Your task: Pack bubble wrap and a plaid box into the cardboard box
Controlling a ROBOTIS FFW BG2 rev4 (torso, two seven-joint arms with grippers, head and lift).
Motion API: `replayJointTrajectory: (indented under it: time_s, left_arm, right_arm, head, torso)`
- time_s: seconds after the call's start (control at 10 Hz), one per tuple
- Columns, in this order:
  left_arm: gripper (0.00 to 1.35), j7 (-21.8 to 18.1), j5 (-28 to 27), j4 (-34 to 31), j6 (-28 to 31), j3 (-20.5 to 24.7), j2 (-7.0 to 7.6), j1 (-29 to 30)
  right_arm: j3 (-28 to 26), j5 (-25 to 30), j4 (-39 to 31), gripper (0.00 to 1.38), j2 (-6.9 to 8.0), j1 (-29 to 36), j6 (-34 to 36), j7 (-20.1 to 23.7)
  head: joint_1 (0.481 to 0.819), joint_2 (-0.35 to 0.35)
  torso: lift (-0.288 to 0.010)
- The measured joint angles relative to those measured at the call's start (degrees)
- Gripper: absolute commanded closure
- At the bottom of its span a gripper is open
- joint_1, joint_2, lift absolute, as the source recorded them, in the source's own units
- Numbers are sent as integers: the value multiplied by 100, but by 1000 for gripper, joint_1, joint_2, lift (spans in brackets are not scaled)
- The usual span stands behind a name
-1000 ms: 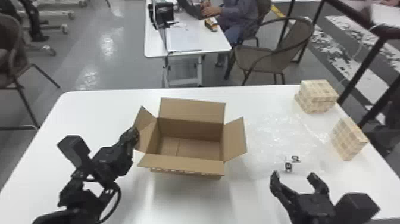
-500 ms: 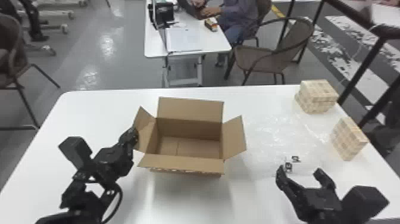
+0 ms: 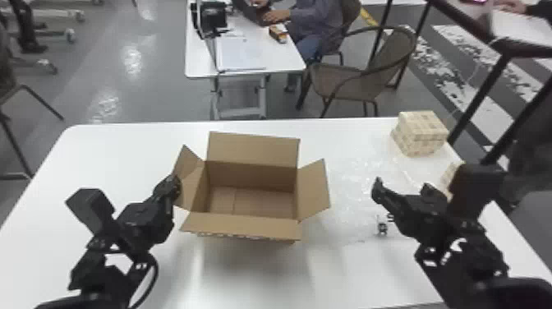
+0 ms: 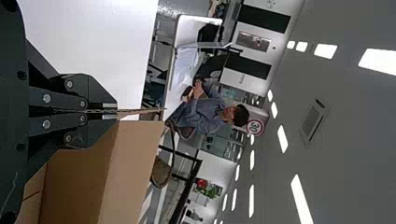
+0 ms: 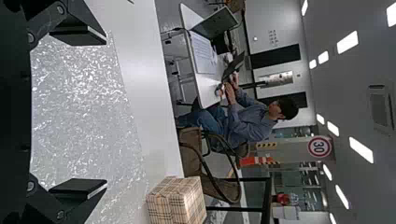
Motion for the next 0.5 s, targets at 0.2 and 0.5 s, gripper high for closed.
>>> replayJointTrajectory:
  time_s: [0.2, 0.5]
  left_arm:
    - [1185, 0, 8, 1, 17, -54, 0, -22]
    - [1185, 9, 1, 7, 48, -115, 0, -68]
  right_arm:
    - [-46, -73, -5, 206, 14, -761, 1424, -122]
    - [-86, -526, 266, 206, 72, -1727, 3029, -861]
  head:
    - [695, -65]
    - [695, -69]
  torso:
    - [-95]
    - [-95]
